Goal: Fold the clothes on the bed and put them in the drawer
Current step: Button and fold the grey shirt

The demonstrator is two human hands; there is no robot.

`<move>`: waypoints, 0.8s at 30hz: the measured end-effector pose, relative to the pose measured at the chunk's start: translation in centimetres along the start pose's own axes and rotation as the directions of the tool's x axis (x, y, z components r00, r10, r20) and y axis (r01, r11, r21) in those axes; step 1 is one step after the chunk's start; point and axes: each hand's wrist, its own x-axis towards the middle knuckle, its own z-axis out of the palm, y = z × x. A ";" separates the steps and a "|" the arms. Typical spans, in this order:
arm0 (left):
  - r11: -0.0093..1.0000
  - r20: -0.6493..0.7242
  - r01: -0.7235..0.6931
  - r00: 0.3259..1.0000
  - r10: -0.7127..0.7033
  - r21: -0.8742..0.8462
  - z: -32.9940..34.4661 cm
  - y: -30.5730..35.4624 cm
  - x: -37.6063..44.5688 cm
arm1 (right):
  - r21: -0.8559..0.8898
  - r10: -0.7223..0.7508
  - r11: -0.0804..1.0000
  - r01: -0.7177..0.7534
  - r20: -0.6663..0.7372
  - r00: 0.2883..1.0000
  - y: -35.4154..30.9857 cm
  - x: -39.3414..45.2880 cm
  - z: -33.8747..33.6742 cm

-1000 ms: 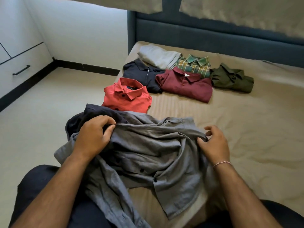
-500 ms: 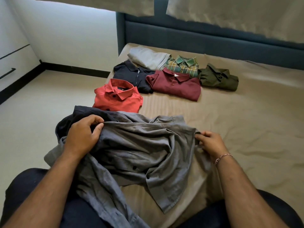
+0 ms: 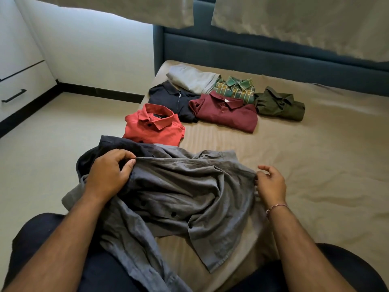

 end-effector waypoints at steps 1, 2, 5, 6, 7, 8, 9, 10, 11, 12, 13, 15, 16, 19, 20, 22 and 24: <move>1.000 -0.001 -0.002 1.000 0.002 0.002 0.0 0.0 0.0 | 0.031 -0.002 1.000 0.002 0.006 1.000 0.0 -0.3 0.3; 1.000 -0.002 -0.004 1.000 0.004 0.004 0.0 0.1 0.0 | 0.044 -0.032 0.999 0.031 0.013 0.999 -0.2 -0.7 0.5; 1.000 -0.003 -0.009 1.000 0.009 -0.007 -0.1 0.2 0.1 | 0.044 -0.164 0.986 0.162 0.036 0.986 -0.6 -1.4 0.7; 1.000 -0.001 -0.013 1.000 0.013 -0.003 -0.3 0.2 0.1 | 0.076 -0.176 0.982 0.173 0.033 0.984 -0.8 -1.5 0.5; 1.000 0.004 -0.022 1.000 0.022 -0.002 -0.4 0.3 0.1 | 0.118 -0.176 0.978 0.170 0.039 0.984 -0.8 -1.2 0.3; 0.999 0.008 -0.034 0.999 0.034 0.002 -0.8 0.5 0.3 | 0.170 -0.159 0.974 0.149 0.047 0.986 -1.2 -1.0 0.0; 0.998 0.008 -0.055 0.998 0.055 0.006 -1.2 0.8 0.6 | 0.232 -0.142 0.965 0.124 0.062 0.988 -1.8 -0.9 -0.4; 0.997 0.003 -0.080 0.997 0.080 0.022 -1.7 1.1 1.1 | 0.257 -0.150 0.958 0.125 0.082 0.985 -2.5 -0.6 -1.1; 0.993 -0.011 -0.109 0.994 0.110 0.039 -2.4 1.5 1.8 | 0.268 -0.186 0.951 0.152 0.106 0.977 -3.5 -0.3 -1.8; 0.989 -0.029 -0.134 0.990 0.135 0.056 -3.5 2.1 2.7 | 0.232 -0.242 0.950 0.207 0.133 0.961 -4.8 -0.1 -2.7; 0.985 -0.045 -0.161 0.985 0.164 0.069 -4.4 2.7 3.7 | 0.164 -0.297 0.948 0.271 0.156 0.942 -5.9 0.2 -3.6; 0.967 -0.065 -0.229 0.969 0.237 0.108 -6.8 4.4 6.4 | -0.025 -0.371 0.925 0.380 0.156 0.915 -8.5 0.8 -5.3; 0.955 -0.056 -0.266 0.960 0.275 0.129 -8.2 5.5 7.8 | -0.087 -0.395 0.908 0.409 0.142 0.908 -9.8 1.2 -6.1; 0.897 0.051 -0.420 0.908 0.417 0.141 -13.0 9.1 12.6 | -0.137 -0.507 0.850 0.509 0.052 0.860 -15.2 2.2 -8.8; 0.872 0.129 -0.465 0.884 0.449 0.152 -14.8 10.4 14.1 | -0.135 -0.555 0.822 0.553 0.029 0.832 -17.3 2.5 -9.8; 0.819 0.239 -0.511 0.856 0.458 0.261 -18.2 13.4 17.4 | -0.160 -0.638 0.764 0.626 -0.040 0.769 -22.4 2.9 -12.3; 0.723 0.328 -0.510 0.858 0.395 0.466 -20.2 15.8 20.3 | -0.276 -0.691 0.704 0.655 -0.053 0.721 -26.0 3.6 -13.5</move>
